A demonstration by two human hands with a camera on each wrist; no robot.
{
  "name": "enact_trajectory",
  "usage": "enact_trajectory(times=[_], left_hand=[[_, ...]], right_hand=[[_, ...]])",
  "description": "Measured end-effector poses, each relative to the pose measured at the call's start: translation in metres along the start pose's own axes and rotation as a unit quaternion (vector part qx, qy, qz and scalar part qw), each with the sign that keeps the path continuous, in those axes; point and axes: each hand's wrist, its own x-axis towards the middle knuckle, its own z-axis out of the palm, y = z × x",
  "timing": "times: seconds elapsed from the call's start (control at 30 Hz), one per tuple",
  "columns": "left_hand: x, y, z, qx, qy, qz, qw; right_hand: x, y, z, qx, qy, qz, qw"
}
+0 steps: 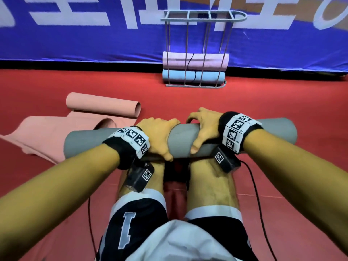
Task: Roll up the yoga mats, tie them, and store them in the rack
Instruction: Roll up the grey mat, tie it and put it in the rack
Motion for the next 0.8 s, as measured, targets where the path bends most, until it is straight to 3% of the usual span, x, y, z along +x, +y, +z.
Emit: enact_trajectory(times=[0.17, 0.3, 0.43, 0.6, 0.7, 0.8], left_hand=[[0.024, -0.016, -0.015, -0.077, -0.063, 0.009, 0.995], [0.034, -0.019, -0.015, -0.111, -0.076, 0.013, 0.991], [0.031, -0.015, -0.014, -0.041, -0.043, 0.006, 0.998], [0.018, -0.002, 0.014, 0.091, 0.082, -0.018, 0.992], [0.022, -0.007, 0.017, 0.083, 0.113, -0.013, 0.990], [0.026, -0.012, 0.008, 0.074, 0.104, -0.008, 0.992]], right_hand=[[-0.012, -0.001, 0.028, -0.181, 0.067, -0.006, 0.981], [0.000, -0.001, 0.025, -0.166, 0.087, 0.021, 0.982], [0.016, 0.001, 0.006, -0.116, 0.032, 0.039, 0.992], [0.030, 0.003, -0.011, -0.061, -0.022, 0.033, 0.997], [0.032, 0.003, -0.011, -0.045, -0.017, 0.036, 0.998], [0.030, 0.005, -0.008, -0.035, 0.021, 0.014, 0.999]])
